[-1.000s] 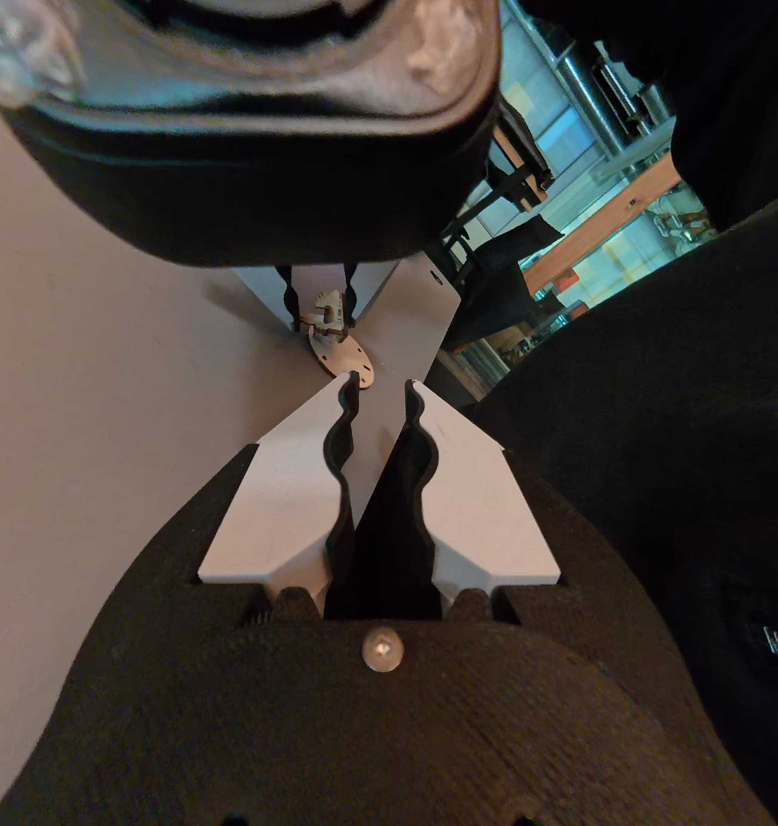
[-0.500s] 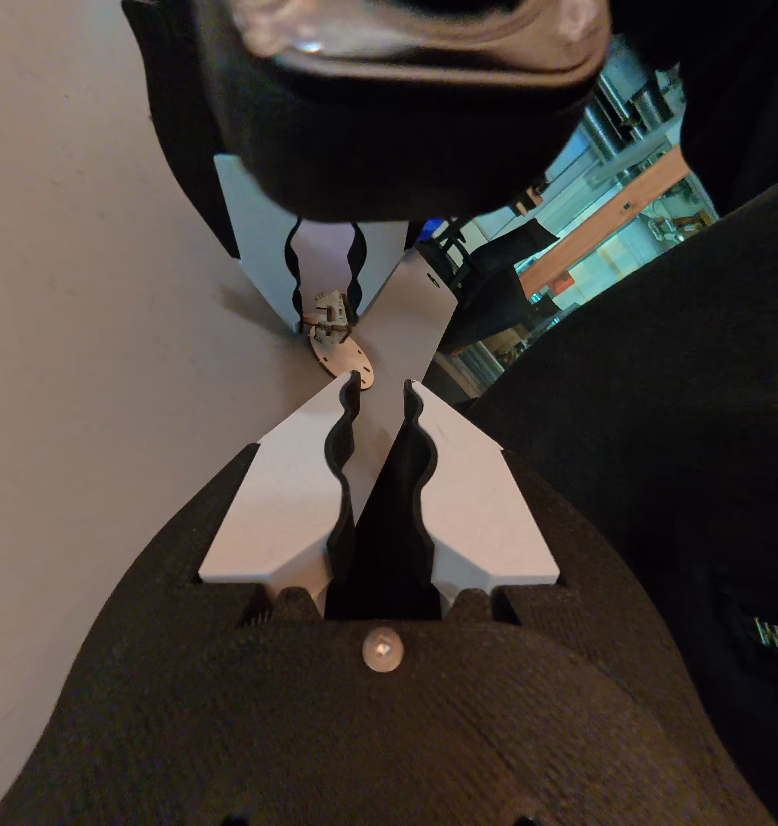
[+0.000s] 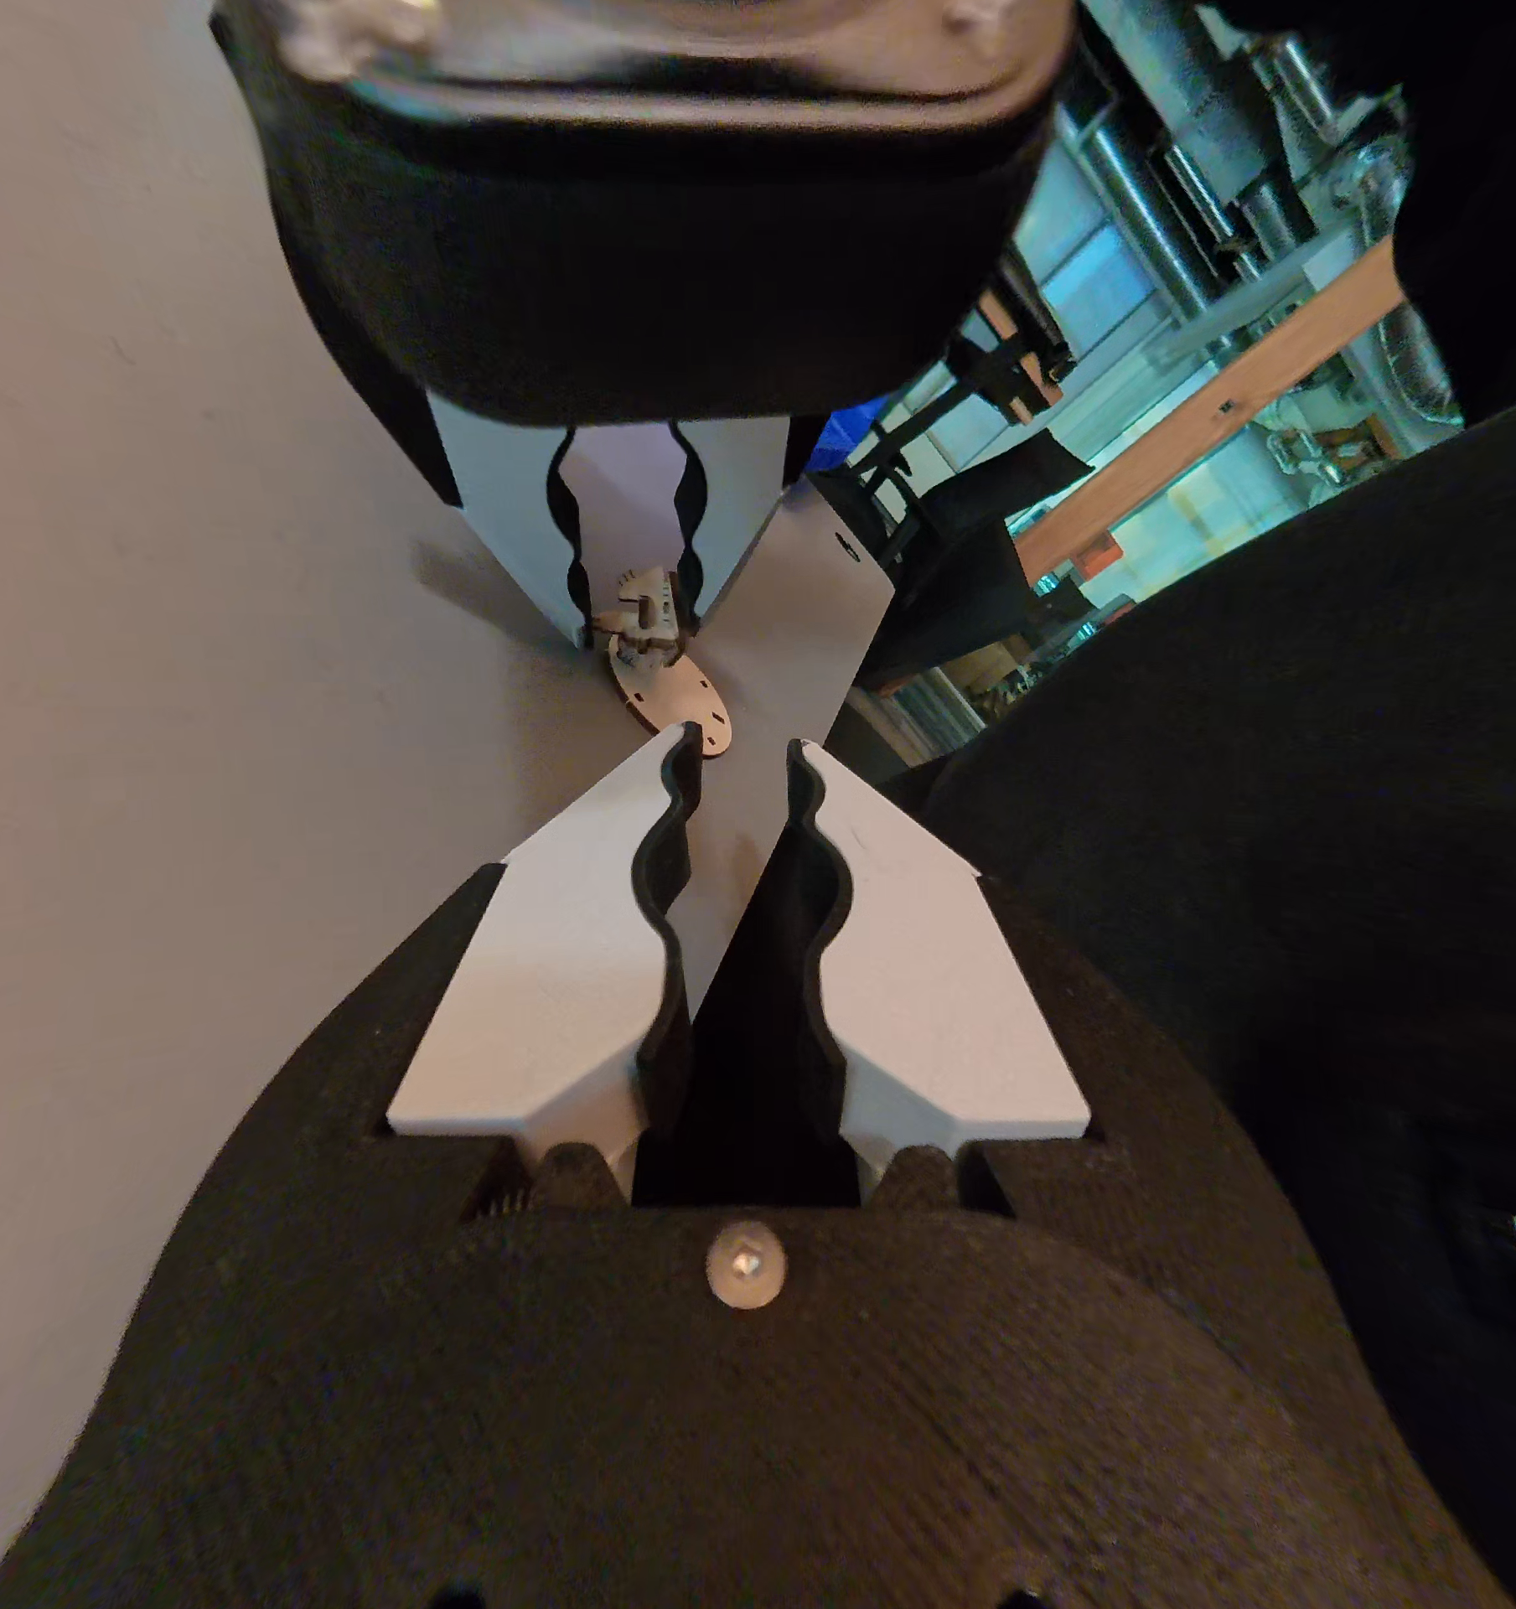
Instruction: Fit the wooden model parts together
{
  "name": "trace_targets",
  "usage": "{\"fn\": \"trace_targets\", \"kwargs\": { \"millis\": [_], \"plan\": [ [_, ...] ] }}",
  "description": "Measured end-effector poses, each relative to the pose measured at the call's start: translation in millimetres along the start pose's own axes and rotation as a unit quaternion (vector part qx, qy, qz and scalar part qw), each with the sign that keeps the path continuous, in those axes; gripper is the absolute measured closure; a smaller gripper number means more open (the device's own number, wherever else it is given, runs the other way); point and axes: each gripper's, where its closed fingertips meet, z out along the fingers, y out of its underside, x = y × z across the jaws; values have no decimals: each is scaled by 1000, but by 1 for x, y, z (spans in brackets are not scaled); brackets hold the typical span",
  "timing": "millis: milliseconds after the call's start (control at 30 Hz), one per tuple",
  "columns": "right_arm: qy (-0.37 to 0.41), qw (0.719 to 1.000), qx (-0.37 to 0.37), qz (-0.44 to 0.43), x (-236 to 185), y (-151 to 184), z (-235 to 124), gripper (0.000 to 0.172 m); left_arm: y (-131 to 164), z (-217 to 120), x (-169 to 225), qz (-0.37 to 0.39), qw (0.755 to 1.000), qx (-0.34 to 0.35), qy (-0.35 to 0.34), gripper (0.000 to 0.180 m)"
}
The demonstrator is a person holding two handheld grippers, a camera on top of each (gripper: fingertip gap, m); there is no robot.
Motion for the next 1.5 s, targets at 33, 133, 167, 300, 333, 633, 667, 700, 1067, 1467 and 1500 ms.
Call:
{"fn": "trace_targets", "kwargs": {
  "millis": [33,133,167,300,333,633,667,700,1067,1467,1500],
  "plan": [
    [-6,1000,-1,2,0,0,0,145,0,0,0,0,1000,0,1,162],
    [-16,1000,-4,0,0,0,0,145,0,0,1,-1,1000,1,4,162],
    [-17,1000,-4,0,0,0,0,145,-1,-1,1,-2,1000,1,6,163],
    [-15,1000,3,6,0,0,0,145,-2,-3,2,-5,1000,6,12,163],
    [-12,1000,3,6,0,0,0,145,-2,-3,2,-5,1000,7,13,164],
    [-6,1000,17,6,1,-1,0,145,5,-2,-3,9,1000,-16,-13,169],
    [-6,1000,17,5,1,-1,0,146,4,-3,-3,6,1000,-13,-11,169],
    [-5,1000,18,5,1,-1,0,146,3,-3,-3,4,1000,-11,-9,168],
    [-1,999,32,2,1,-1,0,146,2,-4,-1,-1,1000,-9,-2,165],
    [15,1000,4,-1,-1,4,2,144,0,-4,-2,-2,1000,-3,-4,166],
    [12,1000,2,1,-2,6,3,143,0,-4,-2,-1,1000,-3,-4,166]
  ]
}}
